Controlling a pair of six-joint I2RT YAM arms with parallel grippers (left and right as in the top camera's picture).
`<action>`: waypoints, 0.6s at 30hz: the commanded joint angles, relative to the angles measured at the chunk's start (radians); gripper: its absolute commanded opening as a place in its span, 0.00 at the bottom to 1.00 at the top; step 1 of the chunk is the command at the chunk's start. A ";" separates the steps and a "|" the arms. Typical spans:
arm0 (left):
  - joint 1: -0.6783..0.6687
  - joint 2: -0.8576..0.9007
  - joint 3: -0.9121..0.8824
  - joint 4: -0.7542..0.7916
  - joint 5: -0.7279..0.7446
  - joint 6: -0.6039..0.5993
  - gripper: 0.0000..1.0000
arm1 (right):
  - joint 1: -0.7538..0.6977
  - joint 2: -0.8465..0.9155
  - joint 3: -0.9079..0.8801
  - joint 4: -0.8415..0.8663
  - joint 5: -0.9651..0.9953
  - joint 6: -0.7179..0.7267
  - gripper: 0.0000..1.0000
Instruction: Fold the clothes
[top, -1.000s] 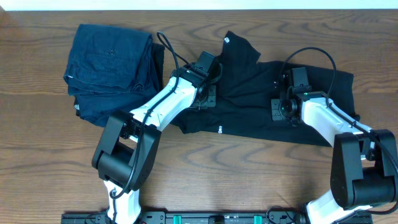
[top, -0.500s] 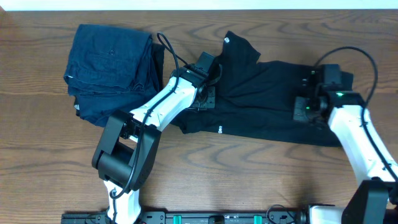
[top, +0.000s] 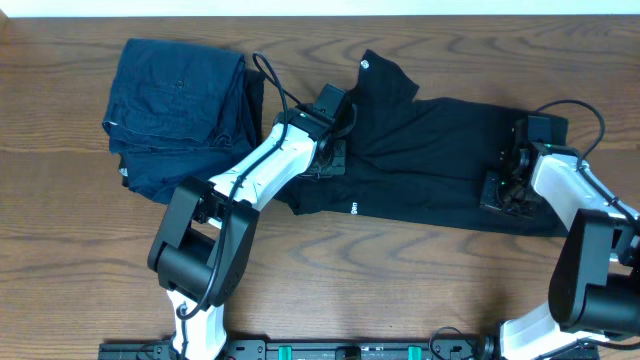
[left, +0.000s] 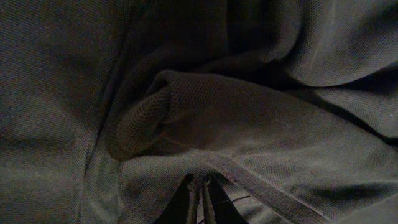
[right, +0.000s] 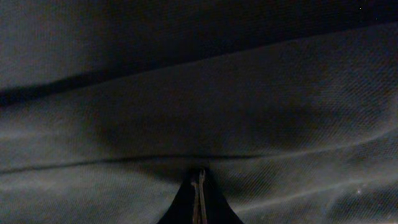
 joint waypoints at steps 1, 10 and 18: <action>0.003 -0.018 -0.009 -0.003 -0.032 0.017 0.07 | -0.019 0.010 -0.002 0.005 0.043 0.015 0.01; 0.003 -0.018 -0.009 -0.003 -0.035 0.017 0.07 | -0.023 0.010 -0.002 -0.003 0.204 0.112 0.01; 0.003 -0.018 -0.009 -0.003 -0.035 0.017 0.07 | -0.047 0.010 -0.002 0.017 0.274 0.154 0.03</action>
